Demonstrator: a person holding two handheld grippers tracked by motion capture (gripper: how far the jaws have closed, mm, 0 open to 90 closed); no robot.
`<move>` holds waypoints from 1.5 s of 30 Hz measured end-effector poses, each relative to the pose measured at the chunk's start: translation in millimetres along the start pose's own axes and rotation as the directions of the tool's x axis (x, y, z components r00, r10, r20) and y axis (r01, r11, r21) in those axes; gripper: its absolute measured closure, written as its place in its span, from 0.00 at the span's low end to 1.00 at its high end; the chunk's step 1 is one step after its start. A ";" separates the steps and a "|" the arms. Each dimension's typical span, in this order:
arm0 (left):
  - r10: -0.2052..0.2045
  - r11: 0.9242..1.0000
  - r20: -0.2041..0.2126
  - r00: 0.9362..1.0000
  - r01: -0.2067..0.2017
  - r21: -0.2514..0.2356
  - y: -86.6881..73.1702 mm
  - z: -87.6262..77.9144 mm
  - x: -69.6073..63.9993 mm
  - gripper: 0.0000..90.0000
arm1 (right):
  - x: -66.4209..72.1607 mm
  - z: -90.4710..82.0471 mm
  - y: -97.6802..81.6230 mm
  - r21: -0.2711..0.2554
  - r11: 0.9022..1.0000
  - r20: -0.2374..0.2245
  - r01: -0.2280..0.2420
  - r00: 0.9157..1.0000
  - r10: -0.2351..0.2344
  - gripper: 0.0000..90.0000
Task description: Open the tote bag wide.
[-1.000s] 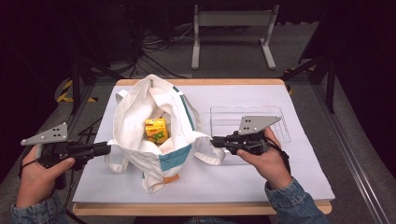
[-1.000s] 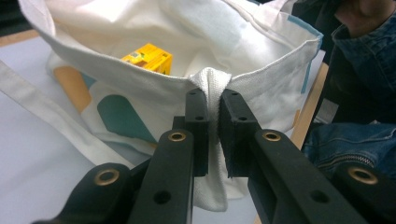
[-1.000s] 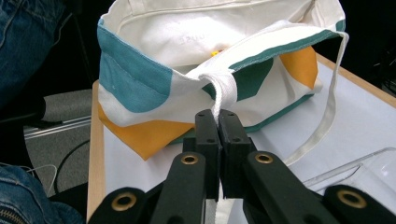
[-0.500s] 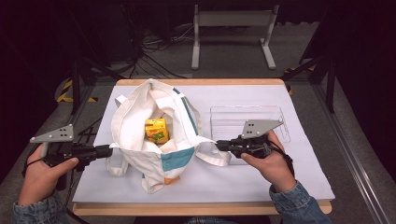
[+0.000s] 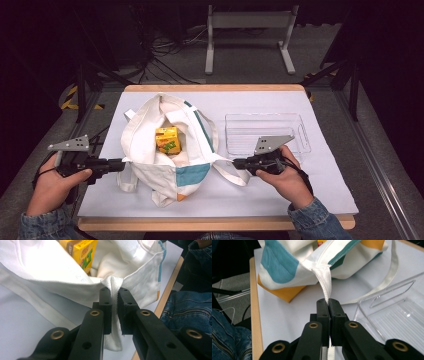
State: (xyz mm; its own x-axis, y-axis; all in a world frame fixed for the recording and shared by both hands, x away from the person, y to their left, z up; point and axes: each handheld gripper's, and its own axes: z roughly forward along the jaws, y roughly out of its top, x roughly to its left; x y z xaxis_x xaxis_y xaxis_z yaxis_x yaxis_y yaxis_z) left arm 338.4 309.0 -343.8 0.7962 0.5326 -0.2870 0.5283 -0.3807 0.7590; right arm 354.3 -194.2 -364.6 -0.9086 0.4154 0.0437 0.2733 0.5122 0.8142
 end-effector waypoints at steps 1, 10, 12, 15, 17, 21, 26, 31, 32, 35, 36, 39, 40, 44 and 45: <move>-0.002 1.000 0.000 1.000 0.002 0.011 -1.1 0.9 1.6 0.92 | -0.3 0.8 -1.3 0.005 1.000 0.001 -0.001 1.000 0.001 0.98; -0.030 0.998 -0.007 1.000 0.031 0.058 -6.0 7.2 9.6 0.93 | -2.2 13.0 -13.4 0.055 0.998 0.005 -0.011 1.000 0.011 0.98; -0.041 0.997 -0.002 0.999 0.041 0.065 -7.0 8.4 10.6 0.93 | -2.7 15.2 -15.5 0.063 0.998 0.000 -0.016 1.000 0.016 0.98; -0.044 0.996 -0.001 0.999 0.044 0.072 -8.1 10.0 12.3 0.93 | -3.5 17.3 -17.6 0.075 0.997 0.001 -0.018 1.000 0.018 0.98; -0.045 0.996 0.005 0.999 0.045 0.075 -8.6 10.4 12.7 0.93 | -4.0 19.2 -19.2 0.085 0.996 0.006 -0.016 1.000 0.015 0.98; -0.028 0.997 0.001 1.000 0.028 0.074 -10.0 12.4 15.4 0.94 | -4.7 23.4 -22.1 0.102 0.995 0.007 -0.017 1.000 0.016 0.98; -0.031 0.998 0.015 0.999 0.030 0.061 -9.9 8.6 14.2 0.90 | -4.1 24.0 -21.0 0.088 0.996 0.003 -0.021 1.000 0.021 0.98; -0.027 0.999 0.001 1.000 0.027 0.026 -9.1 4.7 13.8 0.81 | -2.2 20.6 -17.0 0.056 0.998 -0.006 -0.015 1.000 0.015 0.97; -0.027 0.999 0.001 1.000 0.027 0.026 -9.1 4.7 13.8 0.80 | -1.6 20.2 -16.5 0.053 0.999 -0.009 -0.015 1.000 0.015 0.95; -0.022 0.999 -0.018 1.000 0.021 -0.040 -7.3 -4.4 11.1 0.75 | -0.3 18.6 -13.9 0.029 0.999 -0.011 -0.016 1.000 0.017 0.89; -0.023 0.998 -0.028 0.999 0.022 -0.064 -6.5 -7.7 9.3 0.72 | 0.1 17.7 -12.5 0.020 1.000 -0.012 -0.017 1.000 0.017 0.87; -0.017 0.992 -0.057 0.998 0.010 -0.123 -4.8 -14.0 5.8 0.62 | 1.9 14.5 -8.2 -0.004 1.000 -0.008 -0.015 1.000 0.015 0.84; -0.013 0.992 -0.061 0.998 0.005 -0.130 -4.3 -15.5 4.9 0.62 | 2.9 13.0 -6.1 -0.015 1.000 -0.002 -0.009 1.000 0.009 0.84; 0.025 0.985 -0.050 0.998 -0.033 -0.168 1.5 -17.4 -3.4 0.64 | 8.6 8.4 3.5 -0.079 0.997 0.013 0.016 1.000 -0.015 0.81; 0.025 0.985 -0.050 0.998 -0.033 -0.168 1.5 -17.4 -3.4 0.65 | 10.2 8.2 5.8 -0.091 0.996 0.015 0.021 1.000 -0.019 0.81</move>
State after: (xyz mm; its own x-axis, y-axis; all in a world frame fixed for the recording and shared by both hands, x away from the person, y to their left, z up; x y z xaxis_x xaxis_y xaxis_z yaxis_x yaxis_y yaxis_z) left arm 331.4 319.8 -331.6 0.7932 0.5601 -0.2388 0.4451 -0.2657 0.8551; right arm 349.2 -180.8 -364.2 -0.9091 0.4162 0.0194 0.2245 0.4502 0.8643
